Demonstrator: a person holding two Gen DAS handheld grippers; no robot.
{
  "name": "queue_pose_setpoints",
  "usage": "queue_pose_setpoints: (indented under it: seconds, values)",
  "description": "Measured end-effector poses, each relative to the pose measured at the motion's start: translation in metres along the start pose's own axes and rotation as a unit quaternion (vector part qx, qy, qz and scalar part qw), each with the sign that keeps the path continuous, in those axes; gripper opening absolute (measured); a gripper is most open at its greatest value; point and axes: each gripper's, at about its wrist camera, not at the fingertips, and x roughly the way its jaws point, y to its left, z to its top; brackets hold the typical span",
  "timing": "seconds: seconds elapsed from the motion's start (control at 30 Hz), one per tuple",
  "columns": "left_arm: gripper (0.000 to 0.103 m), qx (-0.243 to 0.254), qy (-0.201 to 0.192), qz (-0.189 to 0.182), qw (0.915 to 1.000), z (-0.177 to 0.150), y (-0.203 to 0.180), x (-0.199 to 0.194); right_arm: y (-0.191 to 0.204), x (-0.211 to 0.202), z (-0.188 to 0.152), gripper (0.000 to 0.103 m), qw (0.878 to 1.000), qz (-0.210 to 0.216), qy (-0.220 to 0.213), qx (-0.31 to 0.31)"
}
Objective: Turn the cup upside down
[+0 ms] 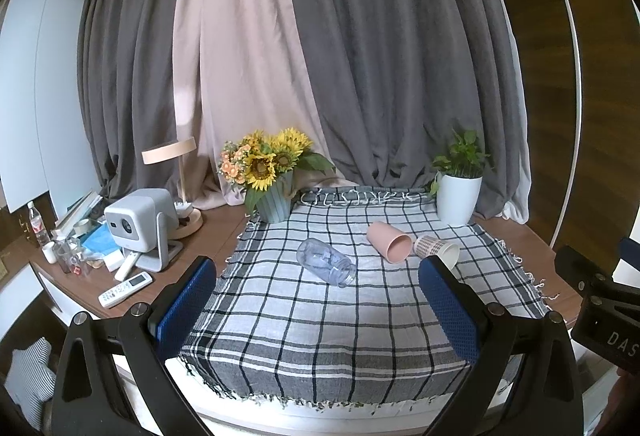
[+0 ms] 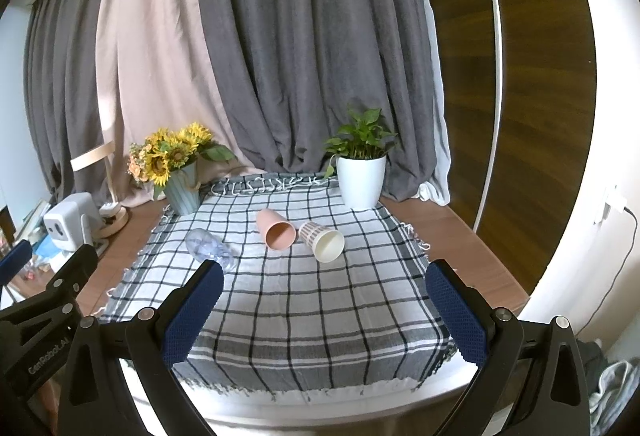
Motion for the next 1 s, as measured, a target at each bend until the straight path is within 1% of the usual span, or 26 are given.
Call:
queue_pose_setpoints:
  seconds: [1.0]
  values:
    - [0.103,0.0,0.003,-0.001,1.0,0.001,-0.0031,0.0039,0.001,0.0012,0.0009,0.102,1.0,-0.001,0.003,0.001]
